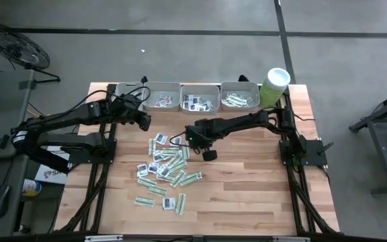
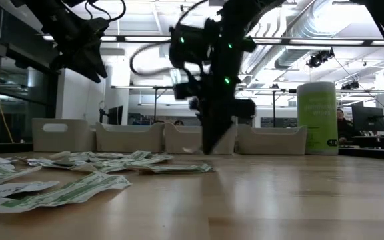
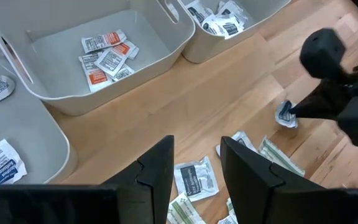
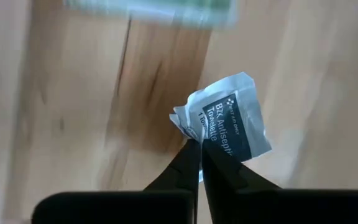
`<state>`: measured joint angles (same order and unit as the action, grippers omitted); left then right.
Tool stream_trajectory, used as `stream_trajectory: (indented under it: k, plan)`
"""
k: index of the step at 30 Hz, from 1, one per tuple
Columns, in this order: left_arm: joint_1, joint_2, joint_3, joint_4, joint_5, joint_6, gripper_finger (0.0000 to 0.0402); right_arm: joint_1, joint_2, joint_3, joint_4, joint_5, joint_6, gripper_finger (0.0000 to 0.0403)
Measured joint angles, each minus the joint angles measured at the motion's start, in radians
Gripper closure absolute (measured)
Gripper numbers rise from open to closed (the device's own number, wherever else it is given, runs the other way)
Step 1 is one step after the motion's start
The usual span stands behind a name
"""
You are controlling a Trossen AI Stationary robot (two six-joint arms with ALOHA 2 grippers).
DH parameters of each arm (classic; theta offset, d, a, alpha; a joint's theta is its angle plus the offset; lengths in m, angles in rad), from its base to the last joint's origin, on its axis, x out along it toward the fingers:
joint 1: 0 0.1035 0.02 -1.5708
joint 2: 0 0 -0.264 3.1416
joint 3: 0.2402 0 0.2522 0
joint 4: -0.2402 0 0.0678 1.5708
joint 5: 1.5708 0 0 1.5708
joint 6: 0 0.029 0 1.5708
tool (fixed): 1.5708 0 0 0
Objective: Pick & Place First Aid Supplies
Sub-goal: Put the gray towelette pack into the middle right gray bin
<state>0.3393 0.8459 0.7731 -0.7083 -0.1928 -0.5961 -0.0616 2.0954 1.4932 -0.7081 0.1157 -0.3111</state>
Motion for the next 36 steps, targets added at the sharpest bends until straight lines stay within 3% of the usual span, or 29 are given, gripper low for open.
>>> stream_trajectory:
  k: [8,18,28,36]
  plan:
    - [0.000,0.000,0.000,0.003,0.000,-0.003,0.0271,-0.021,-0.012,0.176,-0.118,0.076,-0.015,0.0400]
    - [0.000,0.000,0.000,0.002,-0.001,-0.010,0.0271,-0.176,-0.014,0.372,-0.108,0.077,-0.037,0.0401]
    - [0.000,0.000,0.000,0.002,-0.002,-0.011,0.0271,-0.327,-0.014,0.315,-0.053,-0.007,-0.005,0.0401]
    - [0.000,0.000,0.000,0.002,-0.002,-0.012,0.0271,-0.373,-0.014,0.198,-0.010,-0.018,-0.004,0.0384]
